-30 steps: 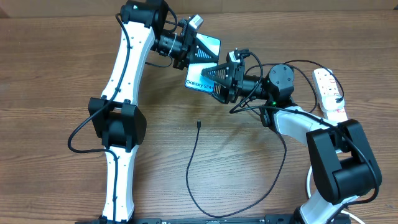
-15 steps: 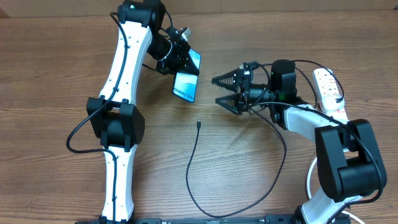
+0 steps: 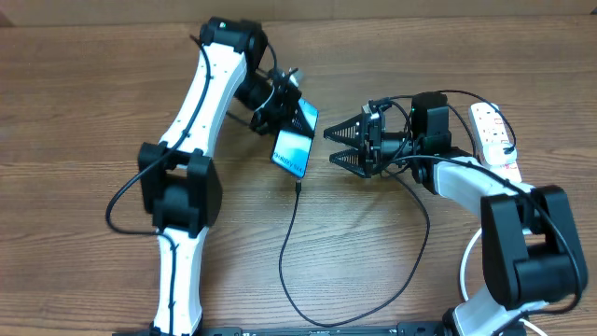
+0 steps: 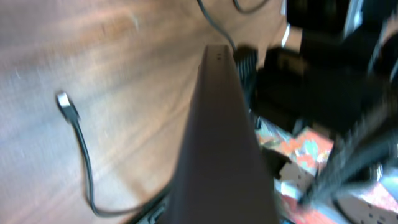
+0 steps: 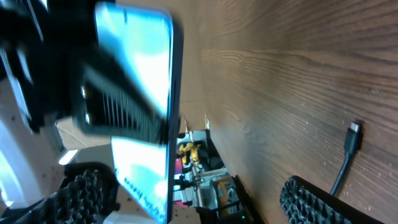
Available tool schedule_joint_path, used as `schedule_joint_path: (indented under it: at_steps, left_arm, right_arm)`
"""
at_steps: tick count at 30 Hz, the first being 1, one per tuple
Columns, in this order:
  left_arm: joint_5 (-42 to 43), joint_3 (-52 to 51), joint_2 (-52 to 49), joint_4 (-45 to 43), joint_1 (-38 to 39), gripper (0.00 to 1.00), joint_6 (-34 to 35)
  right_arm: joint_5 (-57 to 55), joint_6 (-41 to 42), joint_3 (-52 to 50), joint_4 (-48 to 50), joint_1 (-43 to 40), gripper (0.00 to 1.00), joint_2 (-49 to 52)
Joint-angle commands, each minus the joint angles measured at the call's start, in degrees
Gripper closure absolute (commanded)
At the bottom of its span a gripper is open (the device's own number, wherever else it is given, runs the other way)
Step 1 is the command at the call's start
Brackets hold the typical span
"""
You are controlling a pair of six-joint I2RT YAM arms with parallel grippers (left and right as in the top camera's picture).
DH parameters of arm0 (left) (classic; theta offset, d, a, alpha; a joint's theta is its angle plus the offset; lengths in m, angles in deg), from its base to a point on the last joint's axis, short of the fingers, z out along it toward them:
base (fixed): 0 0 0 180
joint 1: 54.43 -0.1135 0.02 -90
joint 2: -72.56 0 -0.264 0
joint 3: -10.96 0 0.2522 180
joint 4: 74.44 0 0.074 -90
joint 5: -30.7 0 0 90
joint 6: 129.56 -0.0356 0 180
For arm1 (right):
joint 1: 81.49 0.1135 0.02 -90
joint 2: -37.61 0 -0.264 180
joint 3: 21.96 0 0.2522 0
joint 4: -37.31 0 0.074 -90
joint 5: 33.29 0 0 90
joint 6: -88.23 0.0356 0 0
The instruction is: Plug charger to phone and switch on socket
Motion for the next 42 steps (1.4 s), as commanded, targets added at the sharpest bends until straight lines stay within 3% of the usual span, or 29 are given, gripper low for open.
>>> schedule_joint_path:
  at_steps: [1, 2, 5, 9, 11, 17, 23, 30, 34, 42]
  left_arm:
    - [2.9, -7.2, 15.3, 0.6, -0.8, 0.96, -3.6]
    - [2.5, -10.9, 19.6, 0.6, -1.0, 0.96, -3.6]
    - [2.4, -15.4, 24.0, 0.5, -1.6, 0.96, -0.9]
    - [2.7, -20.3, 24.8, 0.3, -3.7, 0.95, 4.1]
    - [4.0, -23.7, 24.8, -0.1, -4.3, 0.96, 6.8]
    - [22.6, -35.9, 24.8, -8.3, -3.1, 0.96, 7.0]
    - [35.8, -42.1, 24.8, -8.8, -0.3, 0.96, 8.9]
    - [38.9, -42.1, 24.8, -1.6, 1.8, 0.96, 17.0]
    - [40.3, -42.1, 24.8, -1.6, 1.8, 0.96, 19.7]
    - [40.6, -42.1, 24.8, -4.0, 1.8, 0.96, 32.7]
  right_arm:
    - [-6.6, -5.3, 0.2, -6.6, -0.2, 0.08, -5.2]
    - [-12.1, -8.3, 0.2, -12.8, -0.2, 0.08, -7.2]
    - [-18.4, -12.2, 0.2, -19.7, -0.2, 0.09, -9.9]
    - [-21.9, -16.2, 0.2, -27.3, -0.2, 0.09, -12.6]
    - [-23.8, -18.4, 0.2, -31.6, -0.1, 0.04, -12.9]
    - [-35.4, -25.1, 0.2, -46.7, -0.1, 0.0, -12.9]
    - [-39.4, -25.1, 0.2, -49.3, -0.1, 0.0, -12.9]
    - [-39.4, -25.1, 0.2, -49.3, -0.1, 0.0, -12.9]
    - [-39.4, -25.1, 0.2, -49.3, -0.1, 0.0, -12.9]
    - [-39.4, -25.1, 0.2, -49.3, -0.1, 0.0, -12.9]
